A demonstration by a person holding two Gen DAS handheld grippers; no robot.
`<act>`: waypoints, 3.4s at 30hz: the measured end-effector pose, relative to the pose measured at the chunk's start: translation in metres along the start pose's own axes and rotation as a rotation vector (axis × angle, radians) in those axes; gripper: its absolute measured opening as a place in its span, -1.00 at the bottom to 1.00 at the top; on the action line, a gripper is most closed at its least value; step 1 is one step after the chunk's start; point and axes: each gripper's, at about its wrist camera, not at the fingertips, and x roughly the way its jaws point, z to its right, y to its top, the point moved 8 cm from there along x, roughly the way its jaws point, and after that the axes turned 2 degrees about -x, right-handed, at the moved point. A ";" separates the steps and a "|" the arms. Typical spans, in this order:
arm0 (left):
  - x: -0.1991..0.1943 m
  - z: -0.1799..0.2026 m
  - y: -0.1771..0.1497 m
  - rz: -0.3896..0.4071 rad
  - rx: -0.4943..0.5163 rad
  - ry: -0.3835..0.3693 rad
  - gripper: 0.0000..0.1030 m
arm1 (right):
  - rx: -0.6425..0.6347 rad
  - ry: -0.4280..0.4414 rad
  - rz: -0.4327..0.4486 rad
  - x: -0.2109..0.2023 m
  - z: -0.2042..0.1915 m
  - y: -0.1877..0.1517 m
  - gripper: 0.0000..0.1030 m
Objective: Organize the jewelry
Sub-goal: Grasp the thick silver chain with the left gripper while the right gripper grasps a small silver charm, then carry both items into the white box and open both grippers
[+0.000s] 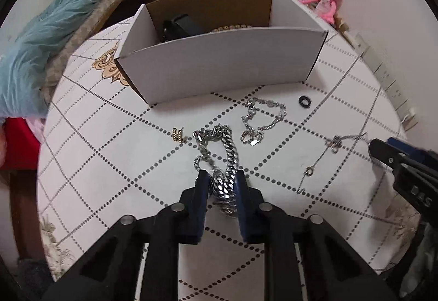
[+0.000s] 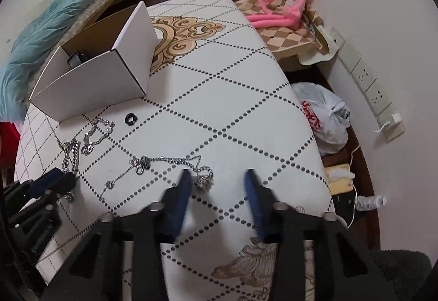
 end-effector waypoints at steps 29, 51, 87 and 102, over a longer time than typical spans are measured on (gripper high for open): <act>-0.015 -0.042 -0.005 -0.138 -0.271 -0.253 -0.06 | 0.027 0.179 0.094 -0.072 -0.030 0.034 -0.76; -0.040 -0.035 -0.011 -0.029 -0.155 -0.237 -0.97 | 0.093 0.206 0.081 -0.072 -0.012 0.034 -0.76; -0.028 -0.082 0.164 -0.007 -0.200 -0.276 -0.96 | -0.178 0.216 -0.005 -0.054 -0.128 0.221 -0.76; -0.018 -0.121 0.176 0.015 -0.251 -0.032 0.49 | -0.168 0.200 -0.220 0.012 -0.127 0.203 0.09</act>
